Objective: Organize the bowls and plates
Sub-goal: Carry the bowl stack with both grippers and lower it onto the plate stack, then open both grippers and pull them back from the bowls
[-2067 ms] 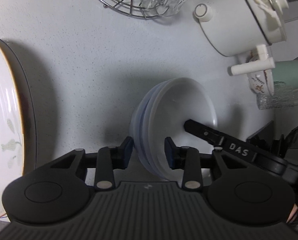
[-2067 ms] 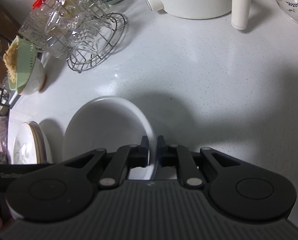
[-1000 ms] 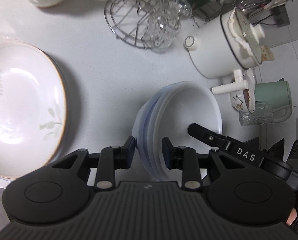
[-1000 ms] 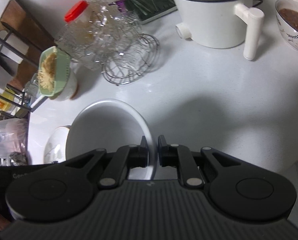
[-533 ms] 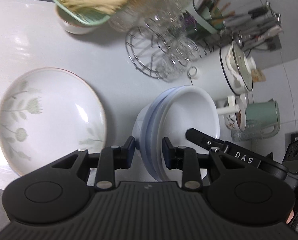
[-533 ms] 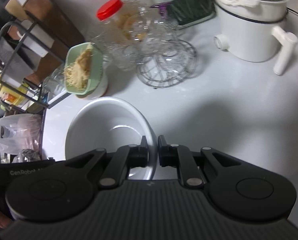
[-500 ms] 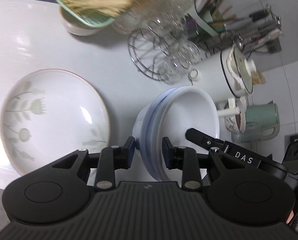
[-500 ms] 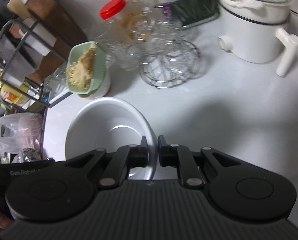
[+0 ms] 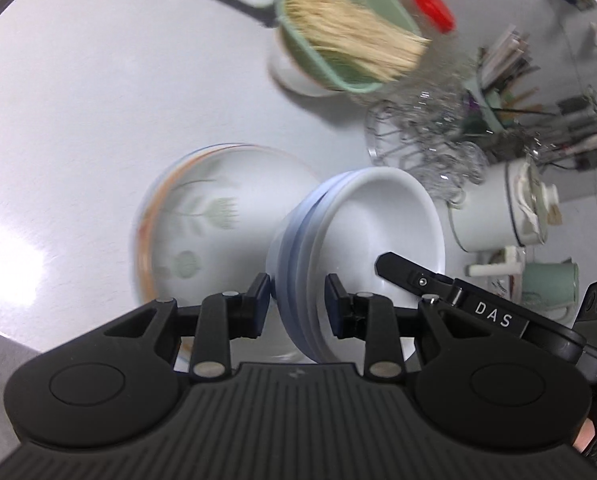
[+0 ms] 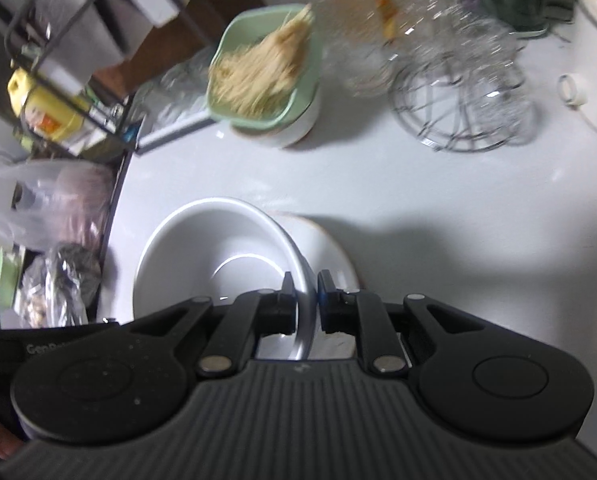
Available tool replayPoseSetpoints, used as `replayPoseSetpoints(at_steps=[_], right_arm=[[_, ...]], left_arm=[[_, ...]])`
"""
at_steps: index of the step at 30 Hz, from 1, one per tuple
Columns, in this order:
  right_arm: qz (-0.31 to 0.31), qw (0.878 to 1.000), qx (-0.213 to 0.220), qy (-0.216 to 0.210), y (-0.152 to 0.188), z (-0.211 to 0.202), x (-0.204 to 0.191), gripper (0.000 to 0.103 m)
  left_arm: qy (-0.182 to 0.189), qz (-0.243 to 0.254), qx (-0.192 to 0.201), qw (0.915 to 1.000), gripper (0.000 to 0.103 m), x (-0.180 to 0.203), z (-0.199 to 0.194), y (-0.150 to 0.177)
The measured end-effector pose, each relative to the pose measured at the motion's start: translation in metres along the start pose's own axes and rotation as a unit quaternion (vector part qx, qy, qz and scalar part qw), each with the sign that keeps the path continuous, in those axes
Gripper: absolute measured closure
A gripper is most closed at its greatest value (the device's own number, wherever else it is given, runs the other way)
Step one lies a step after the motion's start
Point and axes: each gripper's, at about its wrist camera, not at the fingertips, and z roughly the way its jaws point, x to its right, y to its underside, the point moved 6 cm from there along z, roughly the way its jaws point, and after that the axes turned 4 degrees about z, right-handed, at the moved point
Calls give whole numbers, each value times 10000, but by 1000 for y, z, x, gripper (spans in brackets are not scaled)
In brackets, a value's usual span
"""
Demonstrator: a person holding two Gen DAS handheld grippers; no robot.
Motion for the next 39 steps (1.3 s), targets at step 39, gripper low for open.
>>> replayPoseSetpoints(at_steps=[39], right_arm=[[174, 9975, 370, 581, 35, 12, -4, 82]], left_arm=[[-573, 1216, 260, 9906, 54, -27, -3, 16]])
